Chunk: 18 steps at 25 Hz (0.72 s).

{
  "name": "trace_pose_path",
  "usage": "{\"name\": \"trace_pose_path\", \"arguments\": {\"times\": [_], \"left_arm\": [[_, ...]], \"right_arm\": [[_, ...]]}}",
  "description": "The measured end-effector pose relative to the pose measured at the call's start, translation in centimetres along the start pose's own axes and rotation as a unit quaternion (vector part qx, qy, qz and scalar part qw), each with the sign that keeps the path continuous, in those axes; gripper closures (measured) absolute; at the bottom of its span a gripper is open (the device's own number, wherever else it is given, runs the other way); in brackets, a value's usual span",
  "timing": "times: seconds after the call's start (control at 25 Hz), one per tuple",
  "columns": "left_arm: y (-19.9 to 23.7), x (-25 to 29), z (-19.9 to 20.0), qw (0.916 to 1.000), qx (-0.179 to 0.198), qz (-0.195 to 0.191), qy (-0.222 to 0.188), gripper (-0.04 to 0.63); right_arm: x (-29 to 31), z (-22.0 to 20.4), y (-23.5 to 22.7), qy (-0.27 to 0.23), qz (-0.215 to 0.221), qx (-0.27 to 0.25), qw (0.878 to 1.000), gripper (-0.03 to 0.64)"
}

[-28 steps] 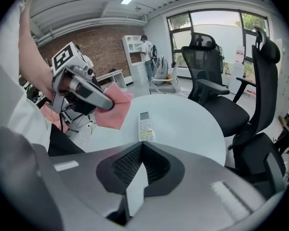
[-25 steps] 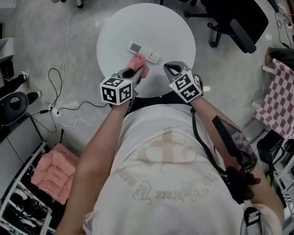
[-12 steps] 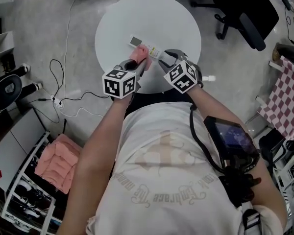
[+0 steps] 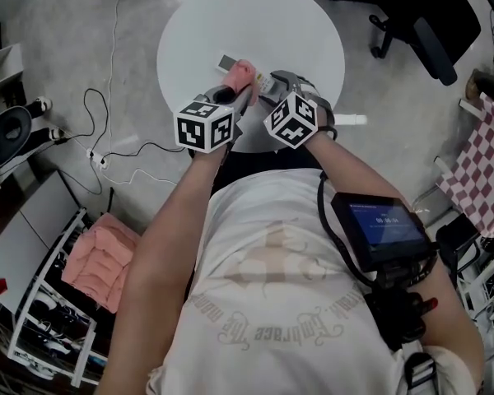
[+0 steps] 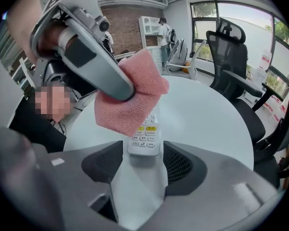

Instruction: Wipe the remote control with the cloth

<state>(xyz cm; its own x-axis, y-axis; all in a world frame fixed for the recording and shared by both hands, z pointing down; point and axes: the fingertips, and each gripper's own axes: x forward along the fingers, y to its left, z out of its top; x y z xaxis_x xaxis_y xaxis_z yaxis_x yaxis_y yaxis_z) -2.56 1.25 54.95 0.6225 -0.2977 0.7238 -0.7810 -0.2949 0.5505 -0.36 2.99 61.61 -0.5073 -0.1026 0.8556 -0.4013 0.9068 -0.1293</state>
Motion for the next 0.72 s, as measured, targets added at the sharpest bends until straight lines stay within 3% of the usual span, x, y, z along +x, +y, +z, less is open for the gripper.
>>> {"name": "trace_pose_path", "arguments": {"times": [0.16, 0.4, 0.56, 0.72], "left_arm": [[-0.5, 0.7, 0.3, 0.9998, 0.008, -0.004, 0.019, 0.569], [-1.0, 2.1, 0.3, 0.9977, 0.014, -0.023, 0.062, 0.568], [-1.9, 3.5, 0.2, 0.994, 0.021, -0.051, 0.094, 0.569], [-0.7, 4.0, -0.7, 0.993, 0.029, -0.039, 0.108, 0.569]], "right_arm": [[0.0, 0.6, 0.1, 0.002, -0.003, -0.025, 1.0, 0.387], [0.0, 1.3, 0.5, 0.003, -0.002, -0.051, 0.999, 0.391], [0.1, 1.6, 0.6, 0.001, 0.003, -0.049, 0.999, 0.393], [0.1, 1.7, 0.7, 0.002, 0.009, -0.035, 0.999, 0.397]]}}
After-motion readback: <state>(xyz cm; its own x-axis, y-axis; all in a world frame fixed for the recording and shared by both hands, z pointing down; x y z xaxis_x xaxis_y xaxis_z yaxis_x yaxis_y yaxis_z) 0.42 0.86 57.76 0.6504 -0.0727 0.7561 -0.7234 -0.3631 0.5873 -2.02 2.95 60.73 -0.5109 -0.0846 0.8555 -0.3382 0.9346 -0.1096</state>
